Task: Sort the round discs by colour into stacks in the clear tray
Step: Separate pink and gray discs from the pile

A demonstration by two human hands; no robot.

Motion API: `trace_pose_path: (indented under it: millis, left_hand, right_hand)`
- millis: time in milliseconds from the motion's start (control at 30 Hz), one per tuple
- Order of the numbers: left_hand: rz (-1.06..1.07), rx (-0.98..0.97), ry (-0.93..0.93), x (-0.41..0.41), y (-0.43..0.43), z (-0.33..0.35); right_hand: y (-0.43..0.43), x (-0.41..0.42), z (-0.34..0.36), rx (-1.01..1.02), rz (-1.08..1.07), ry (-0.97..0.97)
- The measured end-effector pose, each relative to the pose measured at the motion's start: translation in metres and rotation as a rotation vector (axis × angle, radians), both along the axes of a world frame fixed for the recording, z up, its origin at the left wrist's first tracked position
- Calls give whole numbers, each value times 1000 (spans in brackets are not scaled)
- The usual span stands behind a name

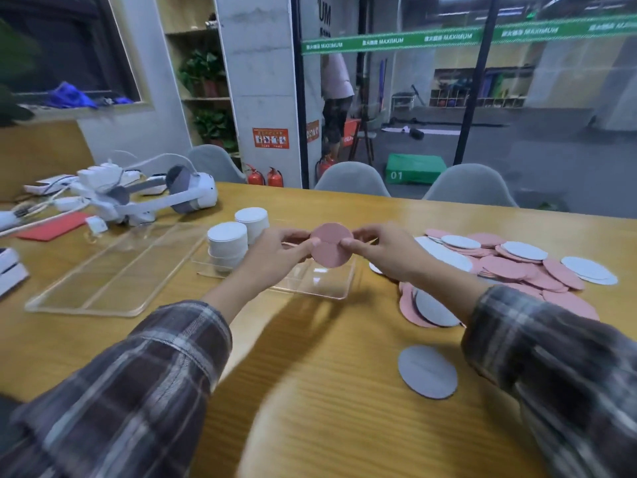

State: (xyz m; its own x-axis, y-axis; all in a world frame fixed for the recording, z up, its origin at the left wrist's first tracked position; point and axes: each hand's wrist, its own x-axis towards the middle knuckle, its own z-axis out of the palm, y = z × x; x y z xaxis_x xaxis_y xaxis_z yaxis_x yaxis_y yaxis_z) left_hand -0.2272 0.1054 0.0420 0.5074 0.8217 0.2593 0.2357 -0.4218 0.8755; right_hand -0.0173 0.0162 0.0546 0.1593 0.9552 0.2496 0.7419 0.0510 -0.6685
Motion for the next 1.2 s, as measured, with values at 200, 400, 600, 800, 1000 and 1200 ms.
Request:
trace_pose_path:
  millis: [200,400,600,800,1000,1200]
  left_hand:
    - [121,2,89,-8,48,9]
    - [233,85,258,-1,79,19]
    - [348,126,417,14,102,14]
    - [383,149,489,25,111,9]
    - [366,155,597,32,118,6]
    - [371,128,563,29,122,2]
  right_hand:
    - [65,-13,10,-120,14,96]
    - [119,-18,11,-206,0,134]
    - [155,-17,2,-177,-24,97]
    - [169,-15,-7,-223,-15,25]
    - [176,-19,-12,-221,-58,-74]
    - [178,-16,-11,-239,-74,-105]
